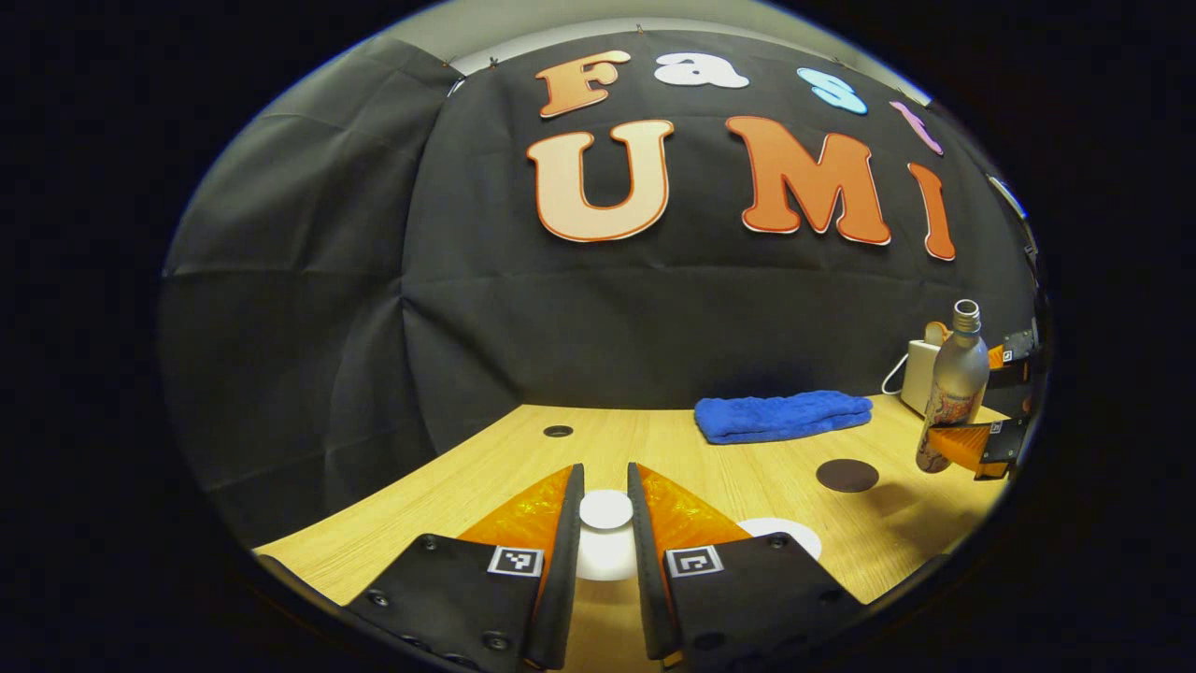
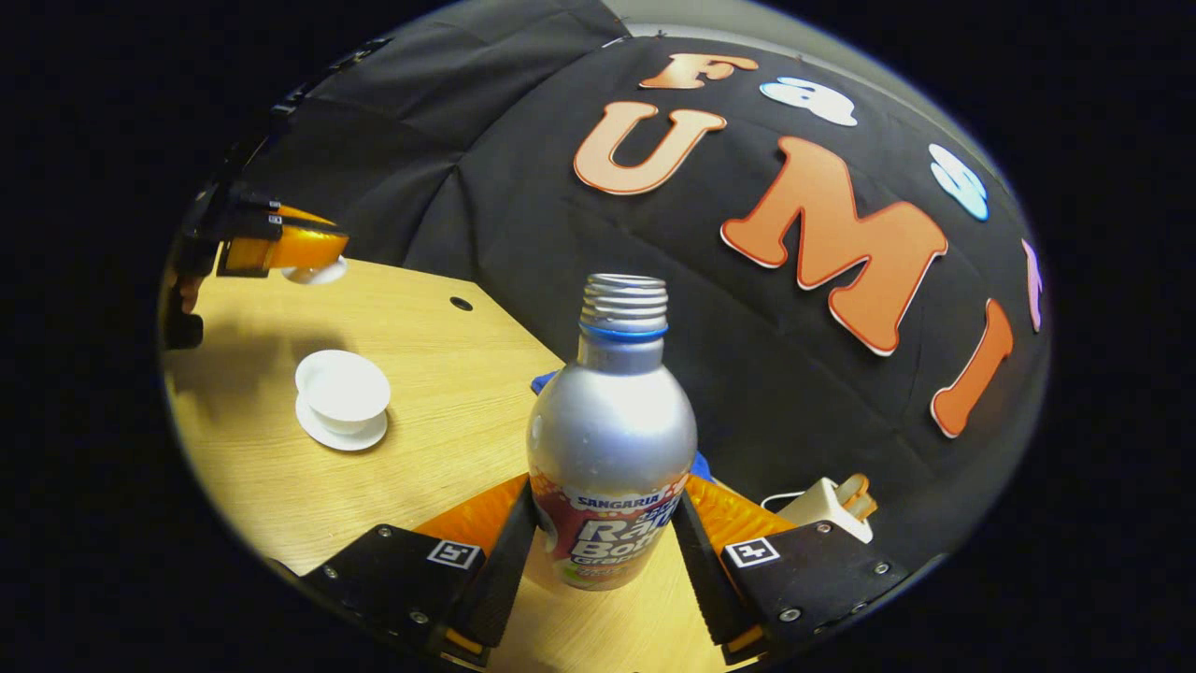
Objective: Open the teacup lid with one hand, grasp the water bottle and pour water into the teacup with the other hand; after pouring, place the water bottle on the coaster and then close the teacup lid.
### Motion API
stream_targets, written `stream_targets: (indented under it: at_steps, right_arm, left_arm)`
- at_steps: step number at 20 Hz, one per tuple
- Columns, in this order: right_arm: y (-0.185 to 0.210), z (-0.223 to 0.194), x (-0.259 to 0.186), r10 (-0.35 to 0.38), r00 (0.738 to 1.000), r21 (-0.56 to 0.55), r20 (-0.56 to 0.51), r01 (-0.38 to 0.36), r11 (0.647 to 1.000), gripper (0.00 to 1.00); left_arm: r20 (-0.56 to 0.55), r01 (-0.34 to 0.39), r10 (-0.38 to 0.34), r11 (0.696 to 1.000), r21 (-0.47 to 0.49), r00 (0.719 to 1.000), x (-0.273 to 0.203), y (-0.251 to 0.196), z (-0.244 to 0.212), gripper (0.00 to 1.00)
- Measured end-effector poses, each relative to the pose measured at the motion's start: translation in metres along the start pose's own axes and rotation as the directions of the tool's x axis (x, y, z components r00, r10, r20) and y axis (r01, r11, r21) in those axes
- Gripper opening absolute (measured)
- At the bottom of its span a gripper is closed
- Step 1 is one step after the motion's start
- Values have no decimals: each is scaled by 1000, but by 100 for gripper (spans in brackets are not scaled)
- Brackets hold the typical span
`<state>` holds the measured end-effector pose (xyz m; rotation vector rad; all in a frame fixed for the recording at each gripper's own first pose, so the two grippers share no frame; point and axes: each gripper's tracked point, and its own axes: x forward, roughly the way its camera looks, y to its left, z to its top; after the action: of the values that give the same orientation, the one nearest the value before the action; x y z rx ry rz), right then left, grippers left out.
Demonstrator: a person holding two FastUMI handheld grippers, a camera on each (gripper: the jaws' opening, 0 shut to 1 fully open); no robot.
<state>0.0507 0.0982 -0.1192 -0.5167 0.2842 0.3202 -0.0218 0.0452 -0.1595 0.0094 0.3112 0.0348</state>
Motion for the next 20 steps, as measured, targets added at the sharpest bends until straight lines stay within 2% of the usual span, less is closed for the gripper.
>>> stream_targets:
  at_steps: [2,5,9,10,11,13,14,15,20]
  right_arm:
    - [-2,1,3,-21,1000,-63,-1,21,998,80]
    - [-7,5,5,-61,998,-166,2,61,984,80]
    - [-8,20,8,-111,992,-349,59,125,929,80]
    - [-4,22,12,-108,992,-389,68,126,913,79]
    - [0,23,16,-101,992,-427,77,124,896,80]
    - [8,23,18,-89,992,-492,86,120,862,80]
    - [13,21,20,-77,993,-514,87,111,851,79]
    - [19,19,18,-66,994,-532,87,102,840,79]
    - [44,9,11,-45,992,-624,114,107,774,80]
  left_arm:
    - [-15,7,-7,1000,-22,1000,-4,1,-6,34]
    - [-29,-20,19,999,-39,999,-6,17,-13,34]
    - [-47,-67,64,996,-65,997,-8,37,-21,34]
    - [-49,-77,74,995,-66,996,-9,40,-22,29]
    - [-49,-82,79,994,-69,996,-10,43,-23,34]
    - [-49,-88,84,993,-74,995,-13,46,-24,34]
    - [-51,-88,84,993,-74,995,-15,46,-23,29]
    - [-51,-90,86,993,-75,995,-15,49,-25,34]
    - [-53,-105,100,991,-85,994,-20,57,-28,34]
